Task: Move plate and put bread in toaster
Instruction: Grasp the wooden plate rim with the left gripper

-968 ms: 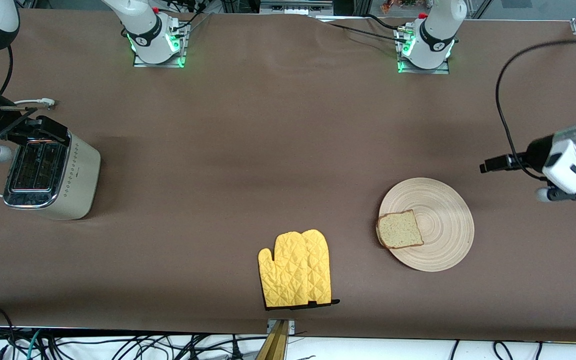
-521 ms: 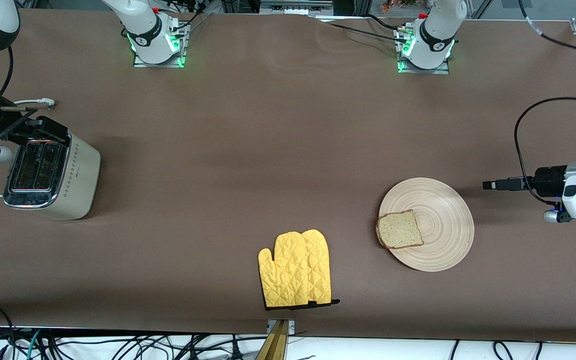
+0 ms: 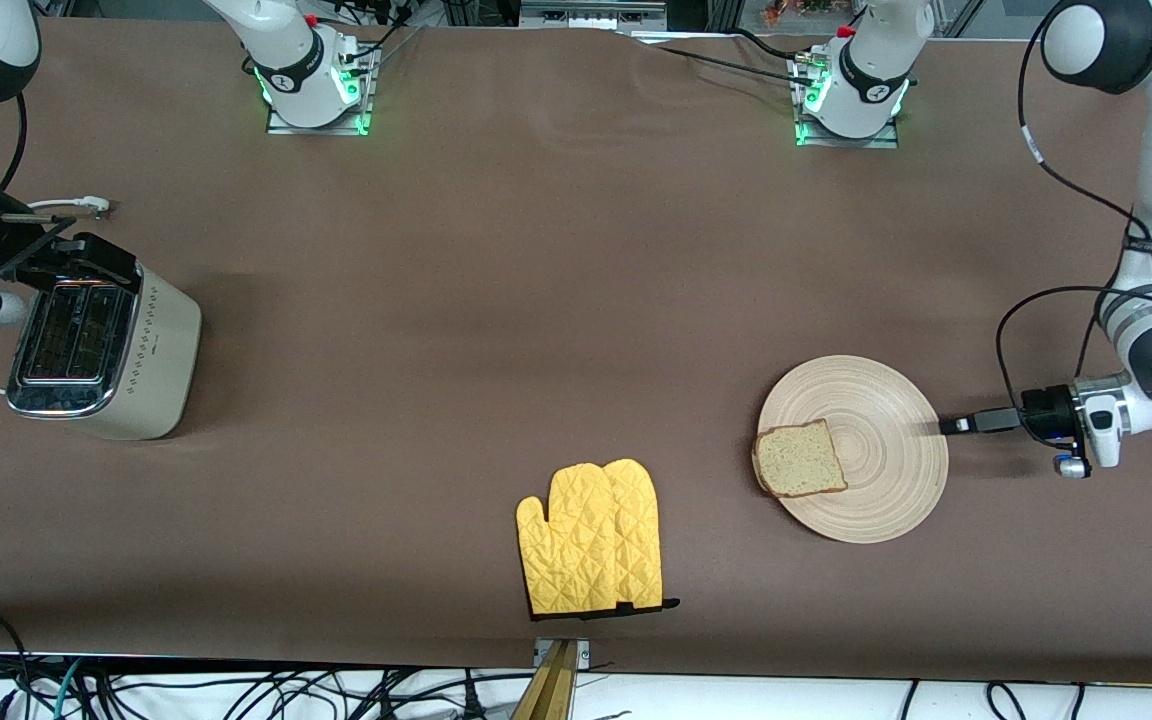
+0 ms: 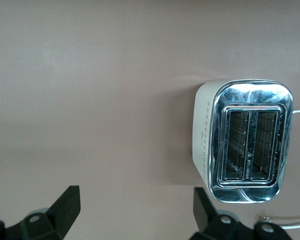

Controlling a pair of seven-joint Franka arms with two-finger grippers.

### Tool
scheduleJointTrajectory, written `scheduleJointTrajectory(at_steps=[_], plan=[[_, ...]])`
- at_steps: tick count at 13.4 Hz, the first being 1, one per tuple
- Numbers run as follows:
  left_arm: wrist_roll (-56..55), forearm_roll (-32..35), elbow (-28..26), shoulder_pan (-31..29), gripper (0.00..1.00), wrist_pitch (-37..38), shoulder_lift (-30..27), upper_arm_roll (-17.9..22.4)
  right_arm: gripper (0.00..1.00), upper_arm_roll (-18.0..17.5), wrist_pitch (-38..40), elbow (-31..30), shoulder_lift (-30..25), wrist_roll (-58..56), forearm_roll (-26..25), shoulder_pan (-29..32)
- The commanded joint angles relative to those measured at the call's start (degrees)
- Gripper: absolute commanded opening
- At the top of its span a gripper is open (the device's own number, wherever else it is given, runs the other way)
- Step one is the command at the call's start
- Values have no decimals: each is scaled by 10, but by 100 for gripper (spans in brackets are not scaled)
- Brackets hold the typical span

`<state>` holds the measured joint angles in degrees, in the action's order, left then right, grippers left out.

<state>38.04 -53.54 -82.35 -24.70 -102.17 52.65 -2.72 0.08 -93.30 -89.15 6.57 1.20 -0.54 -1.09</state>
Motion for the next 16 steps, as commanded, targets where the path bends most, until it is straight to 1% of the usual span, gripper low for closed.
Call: scheduleJointTrajectory(at_steps=[1, 2, 3, 4, 5, 6, 10, 14, 16], plan=[[43, -16, 67, 2, 100, 5, 46, -2, 100, 0, 4, 9, 4, -6, -1, 0], [55, -16, 67, 2, 92, 5, 53, -4, 100, 0, 4, 9, 4, -8, -1, 0], [82, -10, 65, 2, 57, 9, 54, -4, 100, 0, 4, 9, 4, -8, -1, 0], [128, -11, 62, 2, 35, 11, 58, -4, 100, 0, 4, 9, 4, -6, -1, 0], [152, -10, 62, 3, 14, 11, 61, -4, 100, 0, 4, 9, 4, -8, -1, 0], [156, -10, 62, 2, 0, 12, 62, -4, 100, 0, 4, 9, 4, -8, -1, 1], [145, -16, 62, 1, 0, 41, 61, -4, 100, 0, 4, 9, 4, -8, -1, 1], [58, -18, 64, 2, 0, 148, 55, -7, 100, 0, 3, 9, 4, -8, -1, 2], [12, -16, 62, 3, 0, 197, 54, -29, 100, 0, 3, 9, 4, -8, -2, 1]])
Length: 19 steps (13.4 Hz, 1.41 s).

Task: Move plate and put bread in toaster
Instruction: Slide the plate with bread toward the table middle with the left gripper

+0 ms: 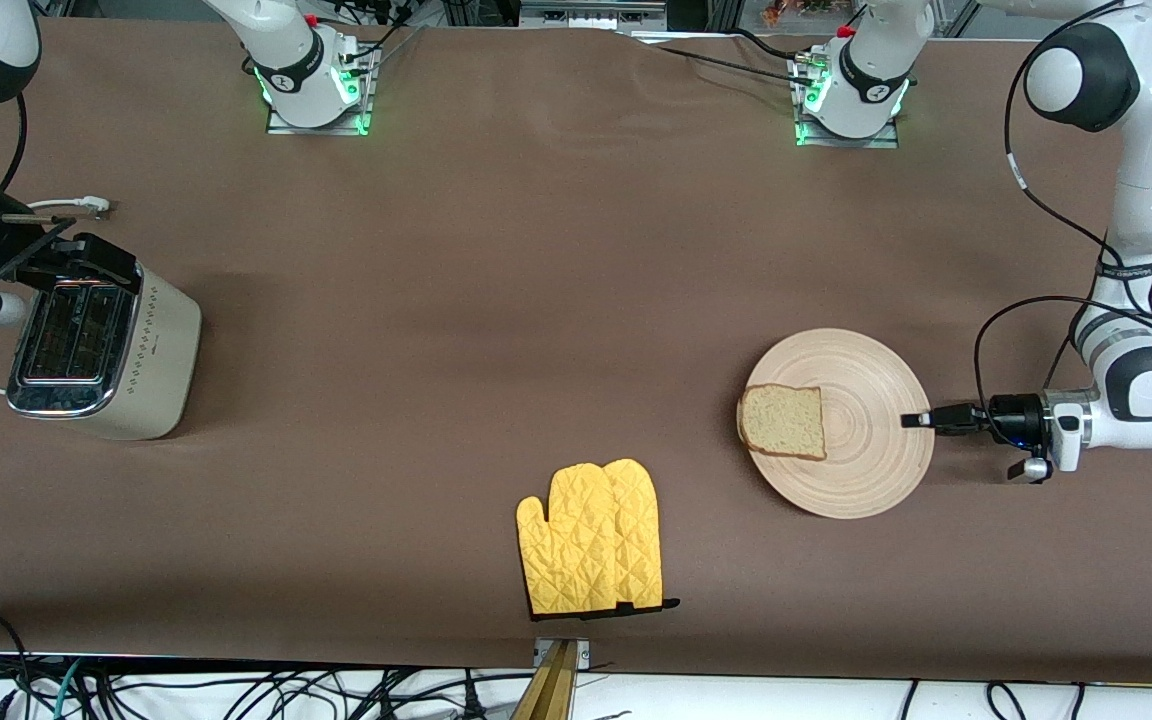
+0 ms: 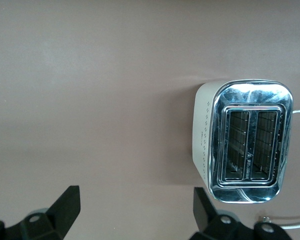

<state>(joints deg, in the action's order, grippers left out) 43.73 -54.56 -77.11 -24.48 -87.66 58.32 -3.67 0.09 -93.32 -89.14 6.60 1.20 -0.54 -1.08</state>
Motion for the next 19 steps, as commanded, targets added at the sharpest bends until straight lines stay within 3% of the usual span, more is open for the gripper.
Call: scheduleJointTrajectory(at_steps=[1, 5, 7, 11, 15, 16, 17, 19], plan=[[-47, 0, 7, 3, 0, 58, -3, -30, 100, 0, 3, 9, 3, -8, -3, 1], [-41, 2, -35, 98, 0, 26, -34, -53, 100, 0, 3, 9, 3, -8, -1, 2], [-41, -7, -124, 129, 0, -61, -97, -59, 100, 0, 4, 9, 3, -8, -1, 3], [-15, -76, -255, 129, 0, -225, -135, -146, 100, 0, 3, 9, 4, -7, -1, 3], [8, -101, -286, 142, 0, -304, -130, -182, 100, 0, -3, 9, 9, 1, -6, 2], [7, -115, -287, 145, 29, -304, -129, -183, 100, 0, -4, 9, 17, -1, -9, -1], [7, -120, -292, 144, 99, -302, -130, -183, 100, -1, -3, 8, 18, -1, -10, -2], [3, -119, -296, 136, 100, -294, -138, -183, 100, -1, 1, 6, 18, -5, -8, -1]])
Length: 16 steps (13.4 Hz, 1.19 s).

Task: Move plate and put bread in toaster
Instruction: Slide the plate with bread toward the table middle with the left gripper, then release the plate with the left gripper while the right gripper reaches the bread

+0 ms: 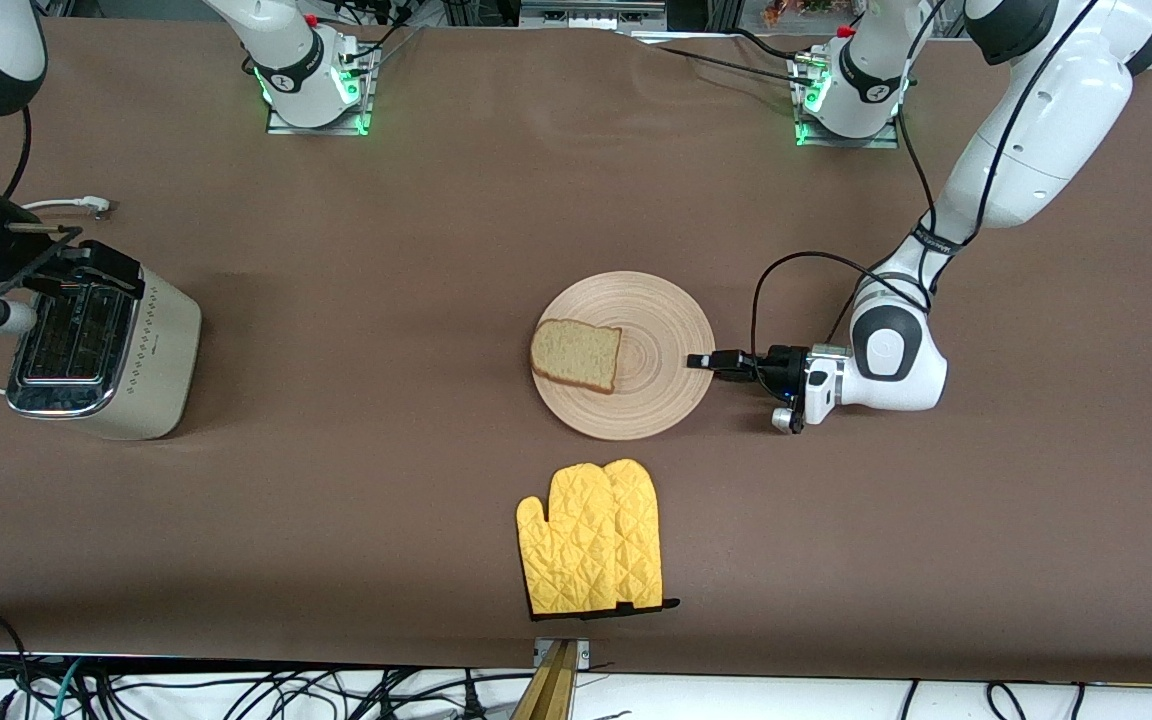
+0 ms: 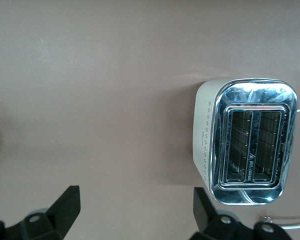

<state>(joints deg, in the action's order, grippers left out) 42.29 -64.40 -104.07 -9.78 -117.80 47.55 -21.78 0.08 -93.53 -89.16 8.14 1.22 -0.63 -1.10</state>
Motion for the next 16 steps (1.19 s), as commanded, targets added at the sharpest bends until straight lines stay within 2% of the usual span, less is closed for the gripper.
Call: scheduleJointTrajectory(at_steps=[1, 3, 4, 6, 9, 11, 13, 14, 16], plan=[[16, -16, -27, -15, 100, 19, -46, -1, 100, -1, 4, 6, 3, 4, -4, 0], [15, 18, -40, -30, 100, 29, -92, 3, 100, -2, 7, 3, 11, 4, -2, 0], [15, 67, -40, -42, 100, 29, -112, 4, 100, -2, 7, 2, 14, 4, 4, 0], [16, 209, -28, -73, 100, 29, -144, 2, 100, -3, 6, 1, 23, 11, 33, -25], [15, 409, 1, -79, 100, 31, -194, -1, 100, -3, 0, 1, 48, 86, 133, -42], [13, 491, 19, -79, 100, 32, -221, 2, 100, -3, -17, 2, 72, 134, 176, -74], [-4, 556, 39, -79, 100, 34, -248, 3, 100, -3, -52, 2, 95, 177, 190, -117], [-45, 595, 59, -78, 100, 49, -257, 3, 100, -3, -77, 2, 107, 211, 190, -144], [-128, 643, 138, -74, 100, 157, -258, -5, 100, -3, -127, 3, 136, 262, 189, -195]])
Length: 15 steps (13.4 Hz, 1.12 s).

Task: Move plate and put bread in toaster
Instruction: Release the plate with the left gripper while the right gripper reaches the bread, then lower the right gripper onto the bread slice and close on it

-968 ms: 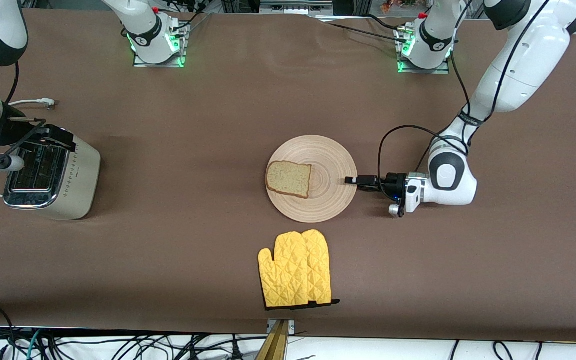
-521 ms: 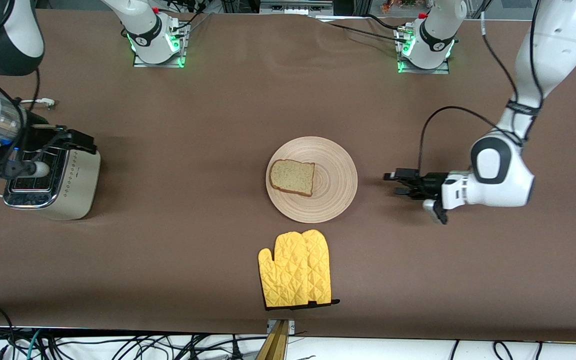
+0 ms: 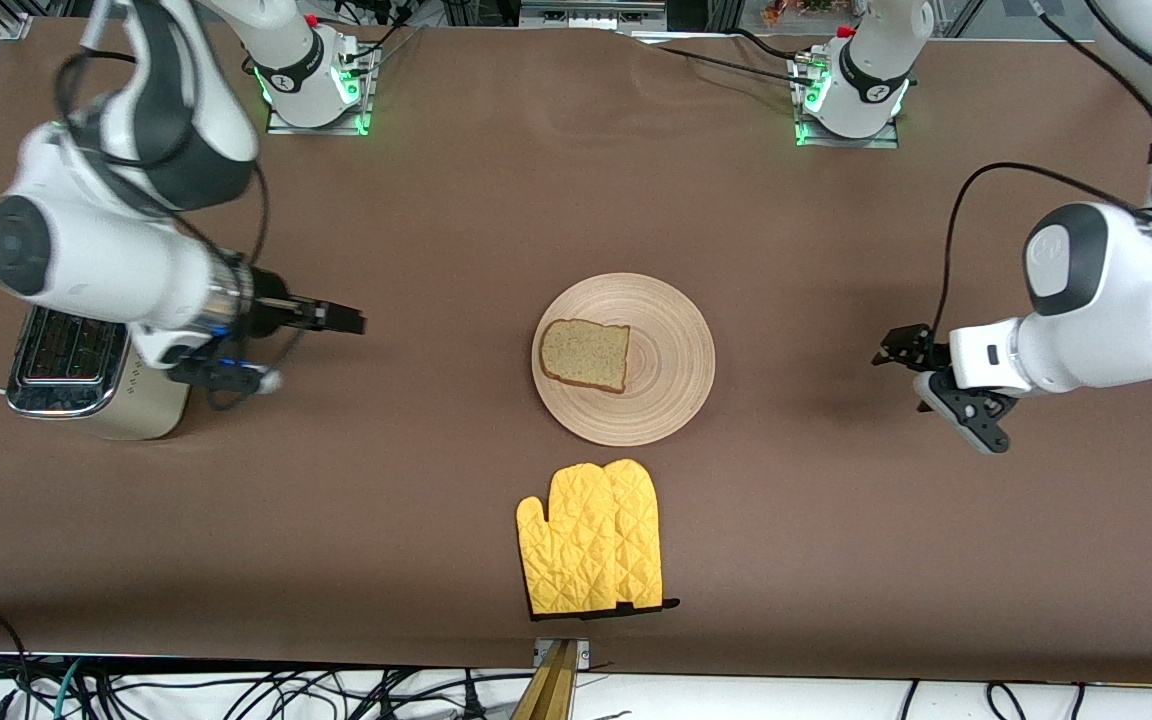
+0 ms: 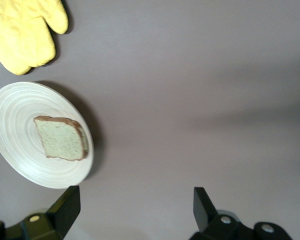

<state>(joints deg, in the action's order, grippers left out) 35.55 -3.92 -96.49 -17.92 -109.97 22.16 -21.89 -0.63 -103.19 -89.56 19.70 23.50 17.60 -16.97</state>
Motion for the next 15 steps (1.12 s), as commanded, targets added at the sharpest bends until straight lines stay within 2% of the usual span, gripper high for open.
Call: scheduleJointTrajectory(at_steps=[1, 4, 6, 8, 9, 10, 11, 13, 15], plan=[[-120, 48, 103, 10, 100, 141, -7, -6, 100, 5, -57, 8, 37, 51, 7, -60], [-252, 77, 185, 31, 100, 271, -28, -8, 100, 5, -122, 8, 78, 100, 7, -110], [-326, 81, 191, 37, 100, 304, -68, -9, 100, 5, -161, 11, 107, 123, 0, -140], [-335, 82, 159, 56, 100, 272, -122, 18, 100, 5, -184, 11, 133, 124, -2, -159], [-327, 81, 131, 72, 100, 238, -157, 66, 100, 5, -195, 11, 141, 124, -3, -166], [-328, 80, 86, 128, 100, 205, -191, 125, 100, 6, -204, 11, 149, 124, -3, -173], [-334, 74, 54, 162, 100, 192, -215, 167, 100, 7, -209, 12, 155, 124, -7, -180], [-335, 73, 16, 170, 100, 171, -241, 176, 100, 7, -213, 15, 169, 124, -30, -191], [-335, 74, 27, 170, 100, 172, -232, 171, 99, 7, -237, 16, 185, 141, -35, -201]])
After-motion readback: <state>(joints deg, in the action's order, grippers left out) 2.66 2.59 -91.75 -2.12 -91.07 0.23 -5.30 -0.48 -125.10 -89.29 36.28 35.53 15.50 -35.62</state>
